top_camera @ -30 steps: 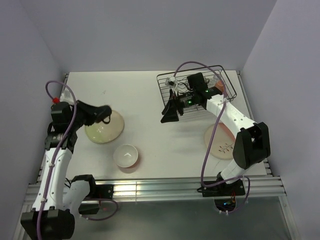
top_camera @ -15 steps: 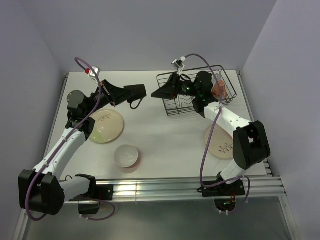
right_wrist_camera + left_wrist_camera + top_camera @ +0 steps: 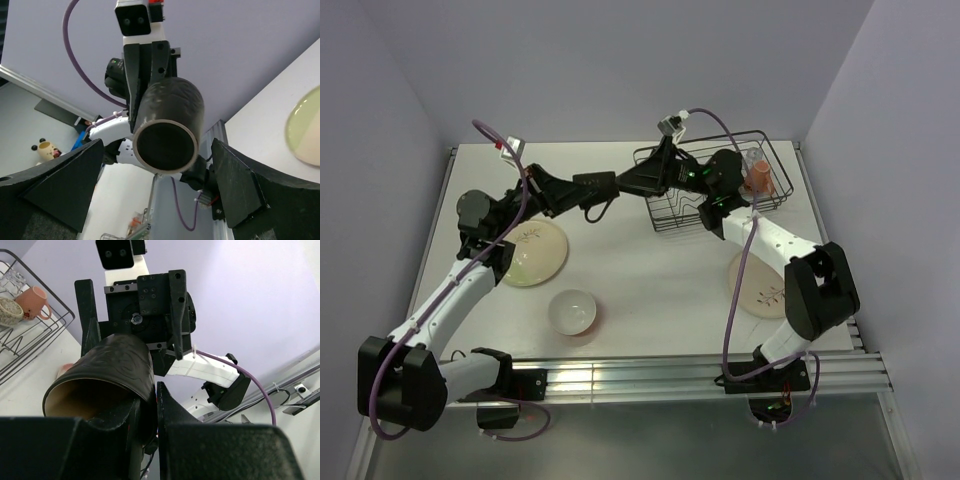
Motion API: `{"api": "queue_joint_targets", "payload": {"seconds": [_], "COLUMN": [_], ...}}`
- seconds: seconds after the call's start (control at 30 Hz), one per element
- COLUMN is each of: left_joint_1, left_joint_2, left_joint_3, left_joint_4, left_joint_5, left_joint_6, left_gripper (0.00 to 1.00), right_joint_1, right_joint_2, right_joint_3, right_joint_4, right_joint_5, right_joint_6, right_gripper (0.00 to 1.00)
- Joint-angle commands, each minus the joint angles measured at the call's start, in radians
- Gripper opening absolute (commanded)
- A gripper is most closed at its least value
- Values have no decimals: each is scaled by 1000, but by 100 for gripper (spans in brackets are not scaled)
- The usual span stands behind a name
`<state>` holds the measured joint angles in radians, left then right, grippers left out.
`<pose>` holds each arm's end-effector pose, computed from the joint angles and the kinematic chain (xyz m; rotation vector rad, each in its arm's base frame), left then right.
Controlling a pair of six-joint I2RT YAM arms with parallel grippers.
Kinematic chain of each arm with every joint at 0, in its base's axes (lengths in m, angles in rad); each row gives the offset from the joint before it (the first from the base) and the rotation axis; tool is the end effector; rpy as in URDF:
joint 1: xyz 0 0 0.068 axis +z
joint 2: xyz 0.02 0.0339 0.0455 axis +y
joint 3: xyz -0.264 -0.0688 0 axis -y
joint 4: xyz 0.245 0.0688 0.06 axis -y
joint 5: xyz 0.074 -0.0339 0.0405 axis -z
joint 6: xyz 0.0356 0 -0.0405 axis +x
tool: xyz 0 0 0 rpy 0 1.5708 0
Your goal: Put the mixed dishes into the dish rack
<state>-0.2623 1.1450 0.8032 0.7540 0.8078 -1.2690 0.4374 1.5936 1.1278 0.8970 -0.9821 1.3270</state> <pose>0.2369 -0.0903 0.3678 0.1143 1.5128 -1.7369 0.3109 0.1781 0.3602 -0.4131 1.6132 1.9752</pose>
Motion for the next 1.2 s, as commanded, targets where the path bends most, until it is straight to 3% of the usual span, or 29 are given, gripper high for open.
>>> {"api": "queue_joint_targets", "payload": {"seconds": [0.0,0.4,0.6,0.7,0.77,0.83,0.87,0.9,0.93,0.97,1.17], "left_joint_1": [-9,-17,-18,-18,-18,-18,-18,-18,-18,-18,-18], "left_joint_2": [-37,-57,-64,-60,-59,-59,-59,-60,-64,-73,-116], "left_joint_3": [-2,-44,-67,-81,-90,-94,-96,-96,-95,-91,-82], "left_joint_4": [114,131,134,142,142,136,130,114,102,88,-15], "left_joint_5": [-13,-29,-36,-41,-44,-50,-52,-52,-55,-56,-61], "left_joint_6": [-10,-15,-13,-16,-18,-20,-18,-15,-10,3,60], "left_gripper": [0,0,0,0,1,9,14,28,35,46,71], "right_joint_1": [33,109,110,112,112,112,110,110,109,104,77], "right_joint_2": [-9,-6,0,-1,2,3,3,3,3,3,23], "right_joint_3": [55,109,135,124,118,116,115,113,112,109,95], "right_joint_4": [23,-179,-260,-253,-242,-248,-248,-250,-250,-248,-198], "right_joint_5": [25,75,99,95,88,79,76,74,72,69,42], "right_joint_6": [17,-100,-117,-103,-89,-95,-103,-107,-110,-112,-60], "right_gripper": [95,88,78,62,43,25,21,18,14,13,6]}}
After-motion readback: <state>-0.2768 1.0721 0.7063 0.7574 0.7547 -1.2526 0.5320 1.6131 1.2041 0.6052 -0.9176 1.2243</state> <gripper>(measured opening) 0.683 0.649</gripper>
